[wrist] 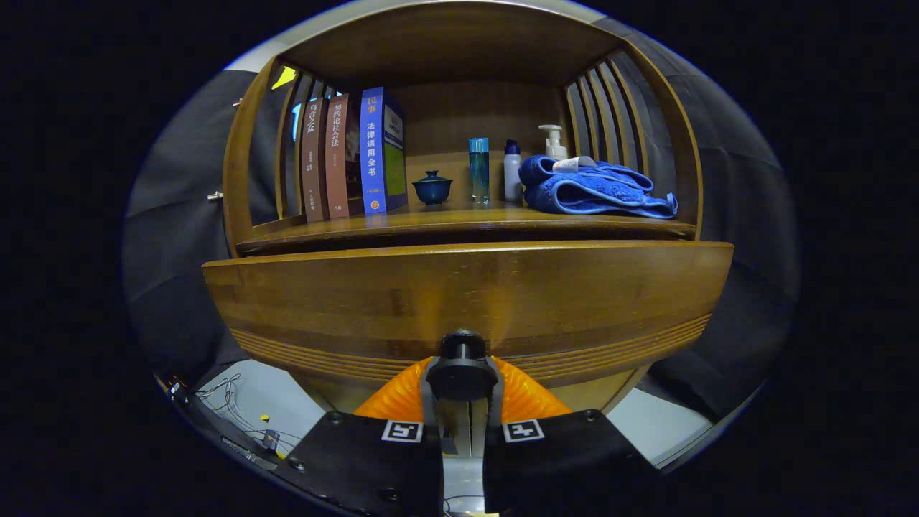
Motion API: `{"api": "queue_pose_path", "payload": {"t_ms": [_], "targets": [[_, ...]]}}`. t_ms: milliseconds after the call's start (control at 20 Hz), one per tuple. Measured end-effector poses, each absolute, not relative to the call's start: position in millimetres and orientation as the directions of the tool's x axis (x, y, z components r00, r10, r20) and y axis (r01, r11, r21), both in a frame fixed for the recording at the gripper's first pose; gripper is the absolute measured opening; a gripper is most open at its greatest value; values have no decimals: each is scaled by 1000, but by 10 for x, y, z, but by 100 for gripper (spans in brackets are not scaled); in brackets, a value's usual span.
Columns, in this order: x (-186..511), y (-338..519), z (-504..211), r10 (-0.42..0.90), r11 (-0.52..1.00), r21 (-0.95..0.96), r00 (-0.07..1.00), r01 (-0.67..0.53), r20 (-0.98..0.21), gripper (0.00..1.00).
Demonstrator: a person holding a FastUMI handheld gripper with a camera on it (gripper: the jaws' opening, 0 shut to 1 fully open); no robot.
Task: Pull open the drawer, take out the items inside it, and place them on the countertop above the cabinet.
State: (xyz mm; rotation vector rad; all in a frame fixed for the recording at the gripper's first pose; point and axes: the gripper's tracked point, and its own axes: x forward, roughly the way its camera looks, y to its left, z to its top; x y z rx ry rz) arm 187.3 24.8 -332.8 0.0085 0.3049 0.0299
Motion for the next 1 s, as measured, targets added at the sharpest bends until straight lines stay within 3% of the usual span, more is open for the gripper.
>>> {"api": "queue_pose_path", "payload": {"t_ms": [1000], "targets": [[916,221,-3373,23,1000,20,947,-17,-321,26]]}}
